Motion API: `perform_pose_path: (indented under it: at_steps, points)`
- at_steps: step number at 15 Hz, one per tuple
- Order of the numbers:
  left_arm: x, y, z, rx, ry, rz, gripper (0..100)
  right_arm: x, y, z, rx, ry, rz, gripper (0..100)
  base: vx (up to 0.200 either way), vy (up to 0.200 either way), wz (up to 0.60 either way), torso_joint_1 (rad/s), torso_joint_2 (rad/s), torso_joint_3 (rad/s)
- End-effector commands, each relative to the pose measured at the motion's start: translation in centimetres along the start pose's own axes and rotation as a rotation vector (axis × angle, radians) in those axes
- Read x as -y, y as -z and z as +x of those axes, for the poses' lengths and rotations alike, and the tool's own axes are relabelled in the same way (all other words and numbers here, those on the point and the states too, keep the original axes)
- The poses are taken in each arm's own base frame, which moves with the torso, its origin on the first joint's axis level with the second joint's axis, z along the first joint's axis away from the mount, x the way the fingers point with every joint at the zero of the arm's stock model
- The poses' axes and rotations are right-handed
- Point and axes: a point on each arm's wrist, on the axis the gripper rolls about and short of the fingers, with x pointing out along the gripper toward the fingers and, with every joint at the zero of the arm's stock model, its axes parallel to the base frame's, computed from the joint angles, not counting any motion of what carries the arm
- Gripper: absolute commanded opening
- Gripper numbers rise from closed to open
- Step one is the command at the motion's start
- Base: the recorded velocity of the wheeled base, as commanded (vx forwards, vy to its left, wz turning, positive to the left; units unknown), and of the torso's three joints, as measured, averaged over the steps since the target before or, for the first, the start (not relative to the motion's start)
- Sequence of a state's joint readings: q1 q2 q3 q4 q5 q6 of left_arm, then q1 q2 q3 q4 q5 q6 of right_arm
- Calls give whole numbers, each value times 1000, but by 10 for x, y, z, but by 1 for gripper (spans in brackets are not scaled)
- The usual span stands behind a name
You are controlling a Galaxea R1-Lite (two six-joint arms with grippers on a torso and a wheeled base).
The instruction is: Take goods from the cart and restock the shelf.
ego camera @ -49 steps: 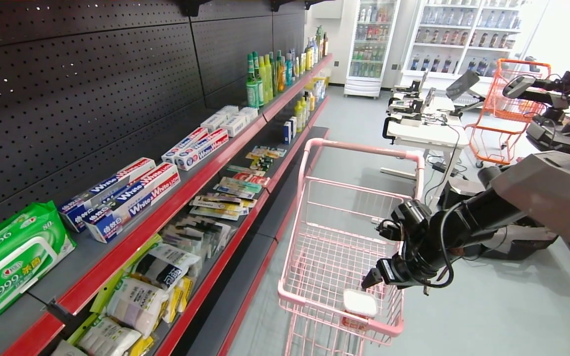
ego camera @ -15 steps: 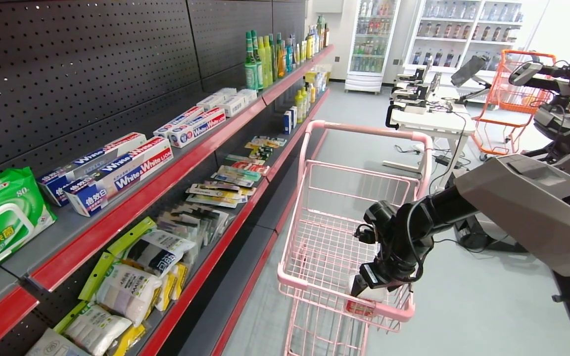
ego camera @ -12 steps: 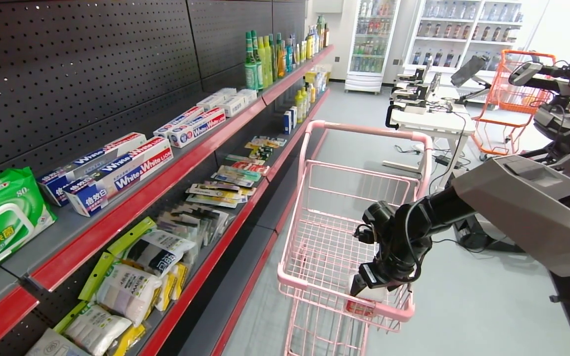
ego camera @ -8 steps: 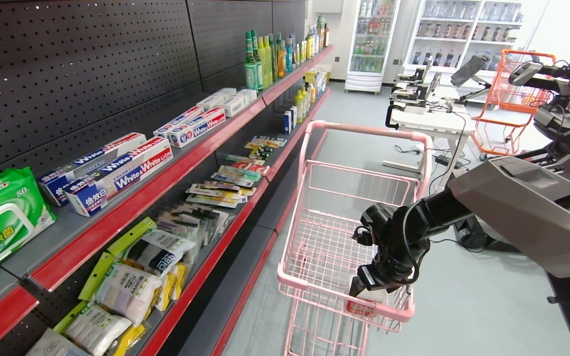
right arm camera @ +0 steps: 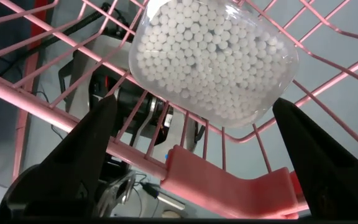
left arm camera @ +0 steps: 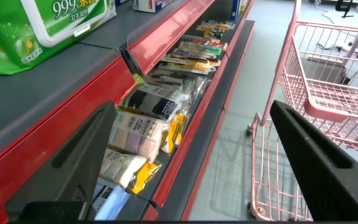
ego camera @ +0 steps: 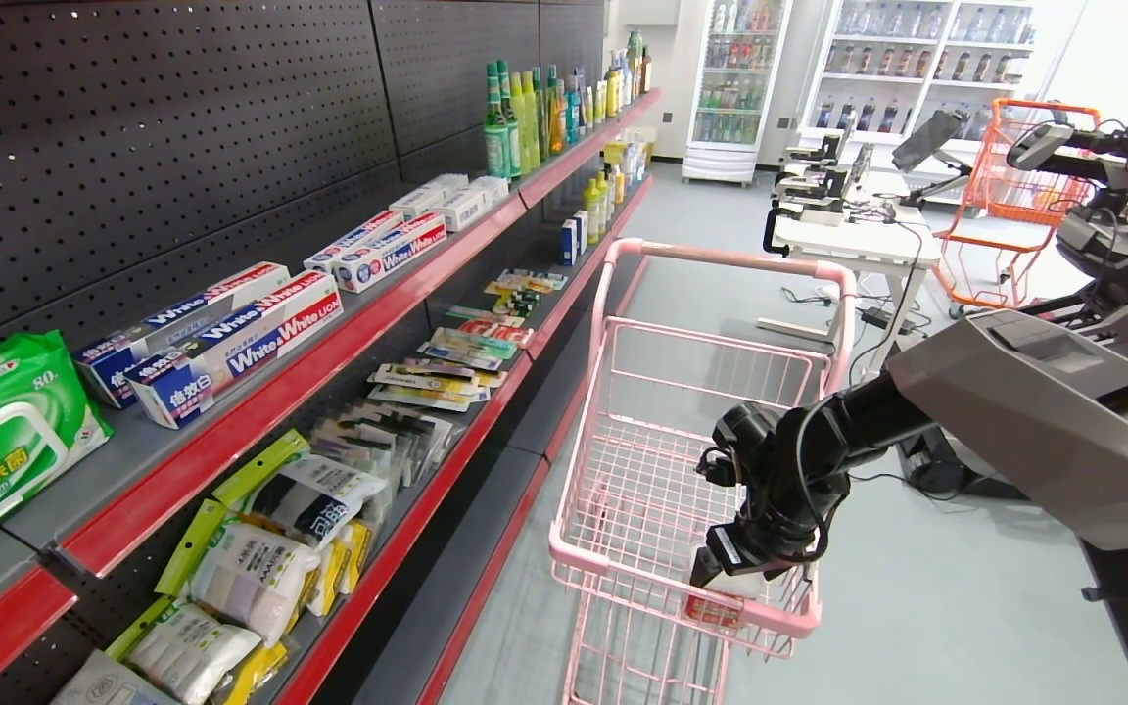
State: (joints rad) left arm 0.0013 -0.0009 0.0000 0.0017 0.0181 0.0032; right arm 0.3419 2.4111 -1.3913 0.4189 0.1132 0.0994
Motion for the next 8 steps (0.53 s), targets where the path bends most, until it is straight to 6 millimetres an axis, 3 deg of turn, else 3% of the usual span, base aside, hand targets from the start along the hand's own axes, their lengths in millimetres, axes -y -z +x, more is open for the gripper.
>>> perform_pose_path:
  at_steps: [1,8]
  points:
    - [0,0,0,-1,-1,0,100,0,0,0,0,0,0,100,0,0,0,0,0,0]
    - [0,0,0,-1,-1,0,100,1,0,0,-2,0,3,100,0,0,0,-18,38,23]
